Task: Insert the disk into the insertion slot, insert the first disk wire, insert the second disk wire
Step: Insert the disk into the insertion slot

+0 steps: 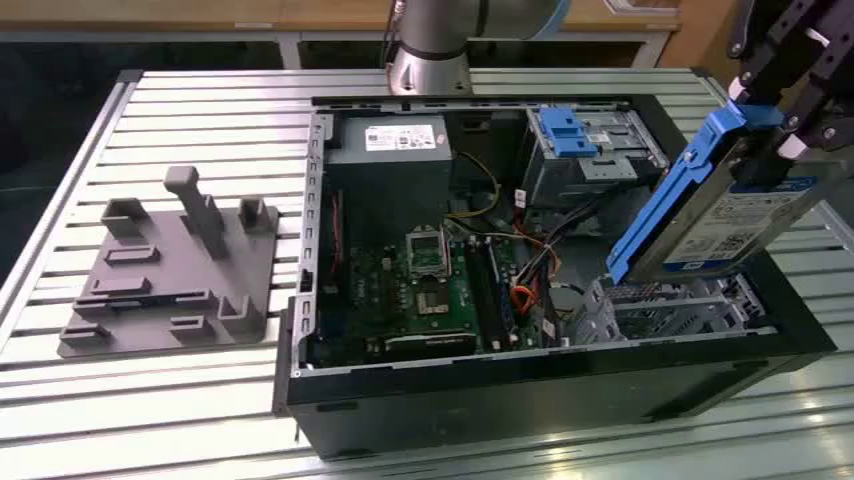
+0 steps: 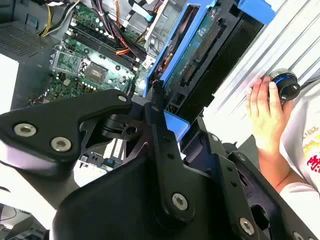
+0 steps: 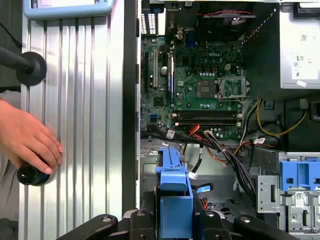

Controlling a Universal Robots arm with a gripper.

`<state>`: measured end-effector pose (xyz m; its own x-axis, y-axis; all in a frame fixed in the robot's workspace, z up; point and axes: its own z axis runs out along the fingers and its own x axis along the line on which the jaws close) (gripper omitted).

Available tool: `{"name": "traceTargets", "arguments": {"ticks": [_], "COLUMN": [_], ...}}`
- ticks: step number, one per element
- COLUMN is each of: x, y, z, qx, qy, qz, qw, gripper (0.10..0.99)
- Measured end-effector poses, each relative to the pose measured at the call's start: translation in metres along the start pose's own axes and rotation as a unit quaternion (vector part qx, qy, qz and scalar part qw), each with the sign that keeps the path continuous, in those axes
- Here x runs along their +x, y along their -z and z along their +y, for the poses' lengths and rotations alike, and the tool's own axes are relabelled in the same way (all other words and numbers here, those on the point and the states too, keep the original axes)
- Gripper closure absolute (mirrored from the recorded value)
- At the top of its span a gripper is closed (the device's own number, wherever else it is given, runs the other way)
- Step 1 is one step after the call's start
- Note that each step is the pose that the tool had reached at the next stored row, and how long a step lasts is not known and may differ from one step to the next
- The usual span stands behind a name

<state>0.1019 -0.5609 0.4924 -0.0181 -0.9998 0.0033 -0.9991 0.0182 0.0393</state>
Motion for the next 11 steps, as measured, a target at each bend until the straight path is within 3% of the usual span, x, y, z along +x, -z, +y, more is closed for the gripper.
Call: {"name": "traceTargets", "arguments": {"ticks": [11], "x": [0.0], "y": [0.0], "z": [0.0], "qx": [0.0], "qy": [0.0], "qz": [0.0], "qw": [1.0], "gripper": [0.722]}}
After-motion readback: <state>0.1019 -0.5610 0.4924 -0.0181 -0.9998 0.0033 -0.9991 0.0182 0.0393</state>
